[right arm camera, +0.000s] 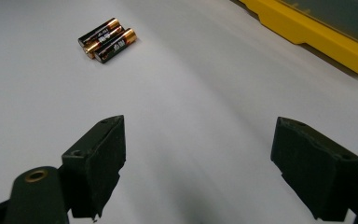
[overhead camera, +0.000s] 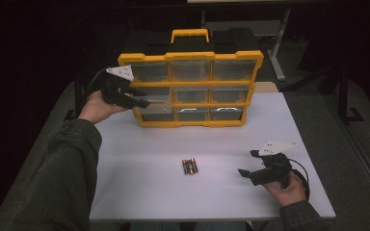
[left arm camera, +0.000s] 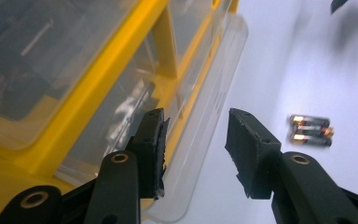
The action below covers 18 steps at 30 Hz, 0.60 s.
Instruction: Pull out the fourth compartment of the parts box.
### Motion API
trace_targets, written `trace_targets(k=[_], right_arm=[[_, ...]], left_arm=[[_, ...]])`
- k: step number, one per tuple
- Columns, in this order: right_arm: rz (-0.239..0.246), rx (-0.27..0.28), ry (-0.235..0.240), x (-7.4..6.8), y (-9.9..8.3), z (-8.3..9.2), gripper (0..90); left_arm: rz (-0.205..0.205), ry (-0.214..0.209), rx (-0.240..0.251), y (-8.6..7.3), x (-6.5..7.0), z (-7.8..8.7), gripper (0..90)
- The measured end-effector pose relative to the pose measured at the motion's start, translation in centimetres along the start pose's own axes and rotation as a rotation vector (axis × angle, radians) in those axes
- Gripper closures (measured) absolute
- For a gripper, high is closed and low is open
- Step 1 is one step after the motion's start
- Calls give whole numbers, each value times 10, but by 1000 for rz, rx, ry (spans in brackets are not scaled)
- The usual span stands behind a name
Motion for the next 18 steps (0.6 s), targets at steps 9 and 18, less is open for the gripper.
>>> trace_targets(k=[9,18], right_arm=[[-1,-3,-2,-1,0,0,167],[-6,2,-6,0,-1,3,167]], left_arm=[[-10,-7,-23,-2,0,-1,658],[-39,-74,-41,-5,11,6,684]])
Point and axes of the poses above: each handheld gripper's, and its own axes: z roughly backward along the jaws, y roughly out of its top, x roughly to its right, the point moved 4 cm from there along -z, roughly forward along the jaws, and after that the axes turned 7 degrees about -y, right-handed, at the moved point
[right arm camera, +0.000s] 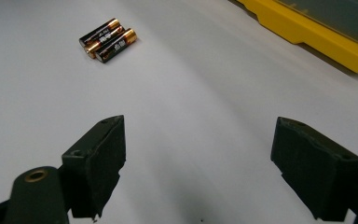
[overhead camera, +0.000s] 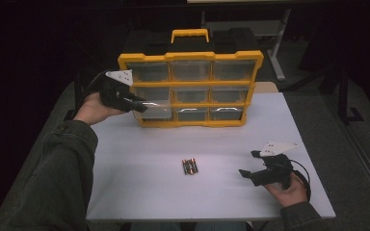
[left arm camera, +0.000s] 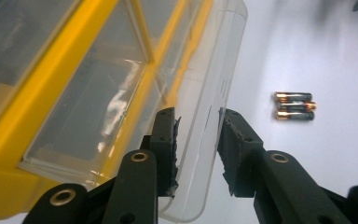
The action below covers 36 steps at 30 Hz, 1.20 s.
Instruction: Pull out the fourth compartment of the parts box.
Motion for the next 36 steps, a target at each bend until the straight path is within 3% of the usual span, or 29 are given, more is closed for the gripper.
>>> trace_targets(k=[14,36], right_arm=[[2,6,-1,-1,0,2,168],[4,3,3,-1,0,2,168]], left_arm=[[-16,-43,-2,-5,14,5,695],[-27,-73,12,-11,21,8,701]])
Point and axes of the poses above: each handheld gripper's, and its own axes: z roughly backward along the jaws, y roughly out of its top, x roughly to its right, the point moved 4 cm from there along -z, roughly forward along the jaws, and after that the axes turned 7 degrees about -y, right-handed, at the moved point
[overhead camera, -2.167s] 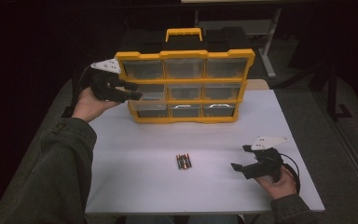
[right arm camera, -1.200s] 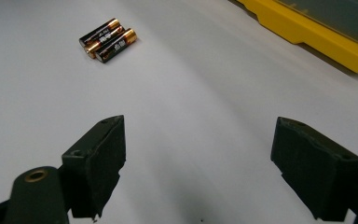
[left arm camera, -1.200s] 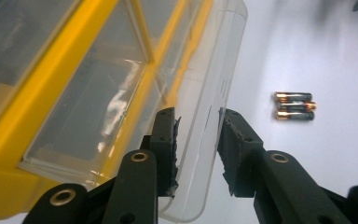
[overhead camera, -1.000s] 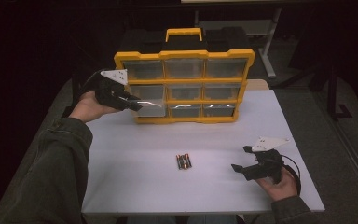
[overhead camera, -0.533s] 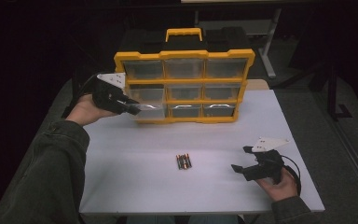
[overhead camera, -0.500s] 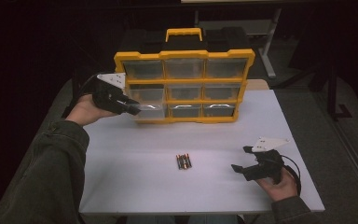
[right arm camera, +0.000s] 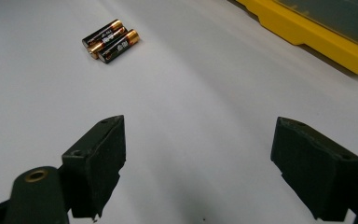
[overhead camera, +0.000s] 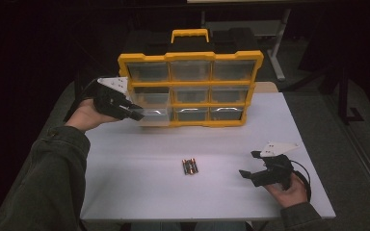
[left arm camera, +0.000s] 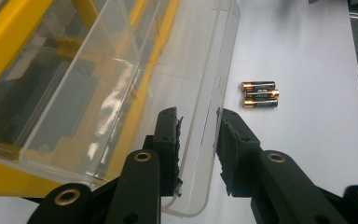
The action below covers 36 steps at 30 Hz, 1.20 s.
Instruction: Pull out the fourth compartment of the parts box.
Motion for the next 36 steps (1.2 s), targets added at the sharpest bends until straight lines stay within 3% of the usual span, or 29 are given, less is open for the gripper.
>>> trace_targets(k=[11,24,36], right_arm=[[-1,-6,4,-1,1,-2,168],[-6,-2,7,1,1,-4,168],[-5,-8,13,2,1,-6,179]], left_arm=[[31,19,26,2,4,1,575],[39,35,125,11,15,16,547],[45,39,159,11,28,20,518]])
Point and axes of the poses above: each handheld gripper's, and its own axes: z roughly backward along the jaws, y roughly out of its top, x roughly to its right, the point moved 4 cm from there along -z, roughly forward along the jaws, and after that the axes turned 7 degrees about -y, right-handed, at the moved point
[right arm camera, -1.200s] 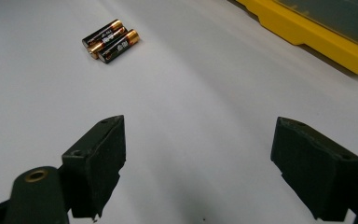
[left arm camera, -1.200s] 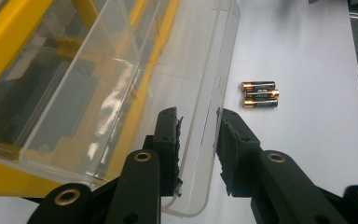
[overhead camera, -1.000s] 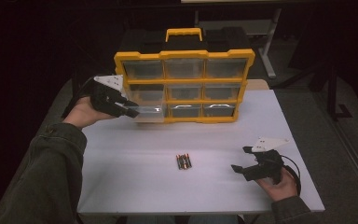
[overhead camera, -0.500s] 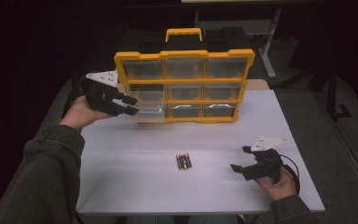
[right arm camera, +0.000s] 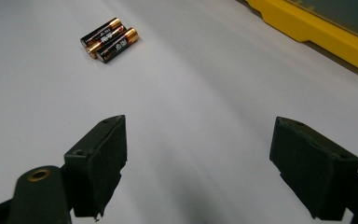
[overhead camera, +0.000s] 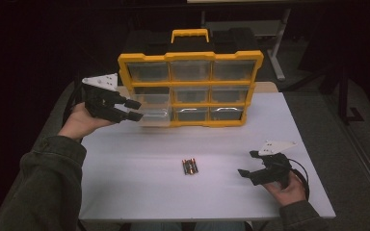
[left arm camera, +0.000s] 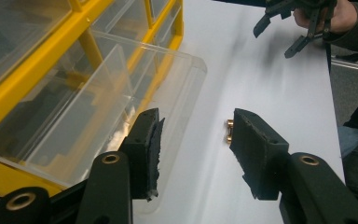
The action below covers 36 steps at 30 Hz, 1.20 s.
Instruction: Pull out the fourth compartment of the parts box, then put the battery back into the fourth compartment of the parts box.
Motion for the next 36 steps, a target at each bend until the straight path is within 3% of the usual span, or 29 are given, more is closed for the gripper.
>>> trace_targets(k=[13,23,36], right_arm=[[-10,1,1,1,-2,0,183],[-23,-6,-2,0,-4,0,181],[-39,17,-4,4,-2,1,181]], left_arm=[[-12,12,24,4,25,8,491],[-5,23,27,-10,42,6,465],[-7,39,-1,-28,53,-4,447]])
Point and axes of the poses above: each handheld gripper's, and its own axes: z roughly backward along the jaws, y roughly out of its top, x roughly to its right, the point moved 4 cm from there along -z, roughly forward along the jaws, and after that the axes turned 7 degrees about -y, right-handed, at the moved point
